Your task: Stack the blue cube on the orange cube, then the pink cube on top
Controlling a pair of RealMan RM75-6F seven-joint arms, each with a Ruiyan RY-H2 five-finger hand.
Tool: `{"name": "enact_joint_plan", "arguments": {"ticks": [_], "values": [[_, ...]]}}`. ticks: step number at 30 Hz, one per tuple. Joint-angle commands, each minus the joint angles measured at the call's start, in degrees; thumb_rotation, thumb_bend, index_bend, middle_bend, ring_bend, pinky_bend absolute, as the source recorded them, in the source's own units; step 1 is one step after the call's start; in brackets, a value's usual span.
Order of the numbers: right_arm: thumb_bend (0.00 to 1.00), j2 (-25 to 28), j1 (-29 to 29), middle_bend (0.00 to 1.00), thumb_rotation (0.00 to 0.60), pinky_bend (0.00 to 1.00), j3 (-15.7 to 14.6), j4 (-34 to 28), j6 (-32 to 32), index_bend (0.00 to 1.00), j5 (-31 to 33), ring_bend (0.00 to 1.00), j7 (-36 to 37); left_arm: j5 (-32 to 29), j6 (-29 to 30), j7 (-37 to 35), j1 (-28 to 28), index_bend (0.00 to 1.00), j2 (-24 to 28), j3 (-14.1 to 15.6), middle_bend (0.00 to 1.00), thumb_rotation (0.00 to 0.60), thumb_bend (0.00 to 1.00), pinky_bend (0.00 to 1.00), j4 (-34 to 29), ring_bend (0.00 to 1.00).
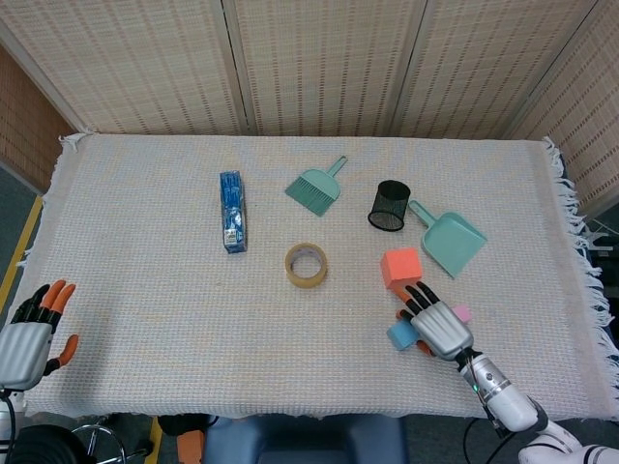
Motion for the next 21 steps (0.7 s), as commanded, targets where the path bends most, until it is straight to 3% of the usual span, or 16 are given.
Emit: {"name": "enact_joint_plan", "arguments": {"ticks": [1,10,15,21], "values": [[0.18,0.1,-0.2,0.00,0.600,0.00,0.2,-0.2,0.6,0.39,0.3,0.00,1.3,-0.1,0.0,0.0,0.1,0.00,0.2,0.0,0.00,0.600,0.44,0.17,-0.2,0.00],[0.18,4.0,-0.1,0.00,0.600,0.00,1.4,-4.2,3.3,0.43,0.5,0.00,5.5,0.3,-0.3,-0.2,-0.1,0.00,0.5,0.2,0.00,0.600,0.44,0.17,-0.7,0.00],[0.18,7.4,1.1,0.00,0.600,0.00,4.4,-7.9,4.3,0.44,1.9,0.00,7.1,-0.2,-0.7,0.4,-0.1,0.00,0.5,0.1,0.00,0.600,0.44,0.17,-0.9,0.00],[0.18,9.5,4.5,0.00,0.600,0.00,9.3,-10.0,-0.5,0.43,11.2,0.00,0.9,-0.2,-1.3,0.8,-0.3,0.00,0.5,0.2,0.00,0.600,0.44,0.18,-1.3,0.00]]}}
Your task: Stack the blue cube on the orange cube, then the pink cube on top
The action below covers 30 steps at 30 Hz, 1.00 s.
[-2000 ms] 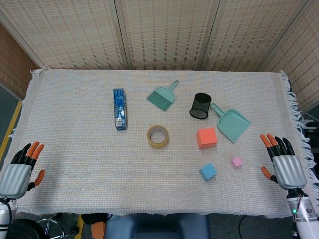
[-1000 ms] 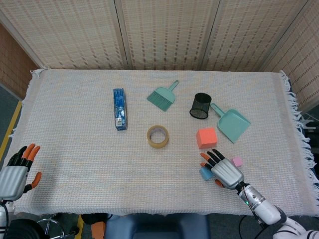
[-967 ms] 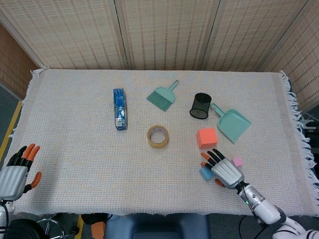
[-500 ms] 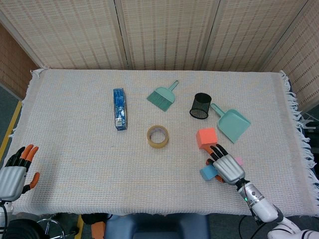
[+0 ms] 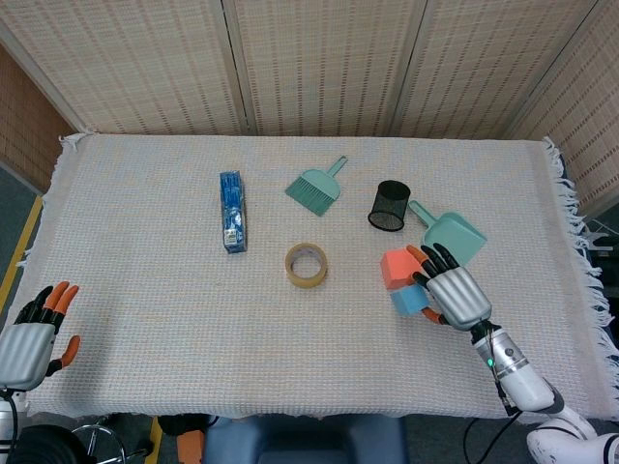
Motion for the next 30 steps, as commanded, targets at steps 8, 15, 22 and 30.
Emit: {"name": "enact_joint_plan", "arguments": {"ticks": [8,15,22,30], "values": [[0.18,-1.1,6.6,0.00,0.600,0.00,6.2,0.6,-7.3,0.43,18.1,0.00,-11.7,-0.2,-0.4,-0.7,-0.1,0.00,0.4,-0.1,0.00,0.600,0.45,0.18,-0.2,0.00],[0.18,-3.5,9.2,0.00,0.600,0.00,7.1,2.8,-7.8,0.43,24.0,0.00,-14.7,-0.3,-0.3,-1.9,0.0,0.00,1.0,-0.1,0.00,0.600,0.44,0.18,-0.3,0.00],[0.18,-5.2,10.6,0.00,0.600,0.00,6.5,4.0,-7.9,0.42,27.0,0.00,-16.1,-0.2,-0.6,-2.4,-0.1,0.00,1.3,0.0,0.00,0.600,0.44,0.18,-0.3,0.00],[0.18,-5.6,11.4,0.00,0.600,0.00,5.5,3.6,-7.1,0.41,28.6,0.00,-17.4,-0.3,-0.8,-2.3,-0.2,0.00,1.4,0.0,0.00,0.600,0.45,0.18,-0.5,0.00]]}}
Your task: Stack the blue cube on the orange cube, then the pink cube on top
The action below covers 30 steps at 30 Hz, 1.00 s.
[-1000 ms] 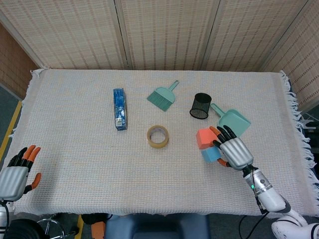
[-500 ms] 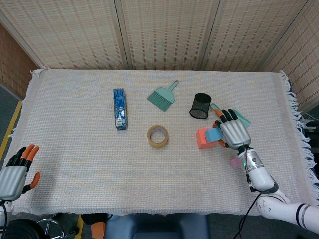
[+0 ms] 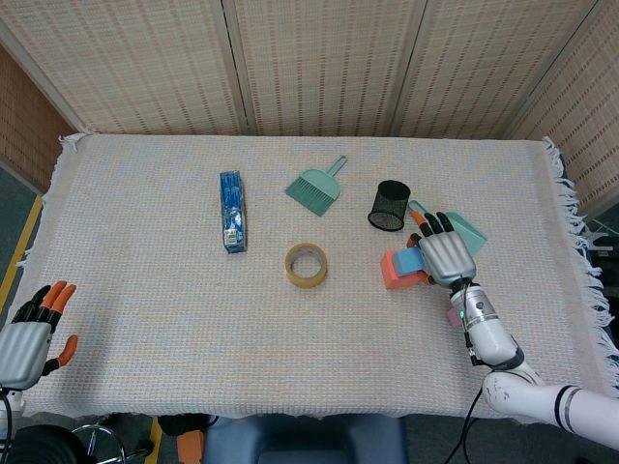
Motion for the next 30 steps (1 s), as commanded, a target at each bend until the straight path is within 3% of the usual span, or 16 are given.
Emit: {"name": "enact_joint_plan", "arguments": {"ticks": [1,19,21,27,30], "values": [[0.18,0.1,0.1,0.00,0.600,0.00,-0.3,-0.2,0.3,0.41,0.3,0.00,-0.3,0.0,-0.1,0.0,0.0,0.00,0.0,0.0,0.00,0.600,0.45,0.18,0.0,0.00],[0.18,-0.8,1.0,0.00,0.600,0.00,-2.1,-0.5,2.9,0.36,2.5,0.00,-3.4,-0.2,-0.5,-0.3,-0.1,0.00,0.2,0.1,0.00,0.600,0.44,0.18,-0.1,0.00],[0.18,-0.8,1.1,0.00,0.600,0.00,-2.3,-0.2,2.7,0.32,2.5,0.00,-3.2,-0.3,-0.4,-0.2,-0.1,0.00,0.1,0.0,0.00,0.600,0.44,0.18,-0.2,0.00],[0.18,-0.1,0.9,0.00,0.600,0.00,-2.6,-0.2,2.4,0.07,1.5,0.00,-1.5,-0.4,-0.6,0.1,-0.2,0.00,0.0,0.0,0.00,0.600,0.44,0.18,-0.2,0.00],[0.18,0.8,0.5,0.00,0.600,0.00,-3.1,-0.8,3.2,0.03,0.6,0.00,-1.5,-0.5,-0.7,0.3,-0.2,0.00,0.0,0.0,0.00,0.600,0.44,0.18,-0.2,0.00]]}}
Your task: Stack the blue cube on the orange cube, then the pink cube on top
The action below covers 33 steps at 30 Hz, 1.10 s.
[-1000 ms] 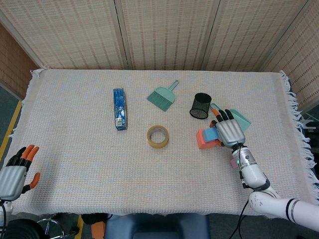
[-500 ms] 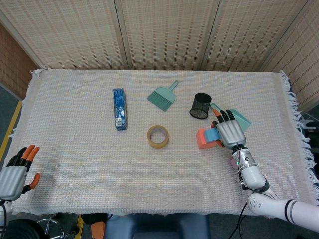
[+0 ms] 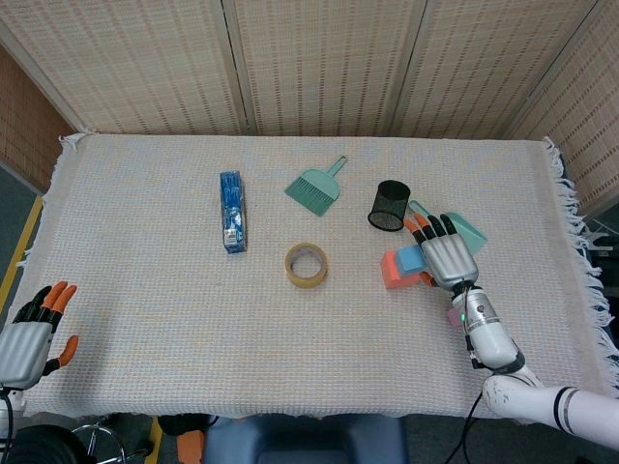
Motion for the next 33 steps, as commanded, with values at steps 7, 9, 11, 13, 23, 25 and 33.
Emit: {"name": "enact_joint_plan", "arguments": {"ticks": [7,9,11,13,23,25,33], "values": [[0.18,7.5,-5.7,0.00,0.600,0.00,-4.0,-7.5,3.0,0.01,-7.3,0.00,7.5,0.1,0.4,0.5,0.1,0.00,-0.2,0.1,0.00,0.600,0.44,0.19,0.0,0.00],[0.18,10.8,-7.8,0.00,0.600,0.00,-6.4,-9.9,2.7,0.04,-10.2,0.00,10.3,0.0,0.3,0.8,0.1,0.00,-0.3,0.1,0.00,0.600,0.44,0.19,0.0,0.00],[0.18,13.2,-9.4,0.00,0.600,0.00,-8.7,-11.0,2.3,0.07,-13.1,0.00,12.7,-0.1,0.1,1.2,0.1,0.00,-0.4,0.0,0.00,0.600,0.44,0.19,-0.1,0.00],[0.18,14.3,-10.4,0.00,0.600,0.00,-10.2,-11.2,1.7,0.10,-15.1,0.00,14.4,-0.2,0.0,1.4,0.0,0.00,-0.5,0.0,0.00,0.600,0.44,0.19,-0.1,0.00],[0.18,10.0,-12.3,0.00,0.600,0.00,-13.1,-3.0,-2.3,0.20,-18.1,0.00,17.3,-0.1,-0.8,2.8,-0.4,0.00,-1.1,0.3,0.00,0.600,0.44,0.19,-0.1,0.00],[0.18,8.7,-12.5,0.00,0.600,0.00,-12.9,-1.6,-2.2,0.21,-18.2,0.00,17.5,-0.4,-1.0,2.8,-0.4,0.00,-1.1,0.3,0.00,0.600,0.44,0.19,-0.1,0.00],[0.18,4.7,-13.3,0.00,0.600,0.00,-11.6,3.6,-1.3,0.27,-16.6,0.00,15.8,-1.5,-2.2,2.6,-0.8,0.00,-1.1,0.0,0.00,0.600,0.44,0.19,0.3,0.00]]}}
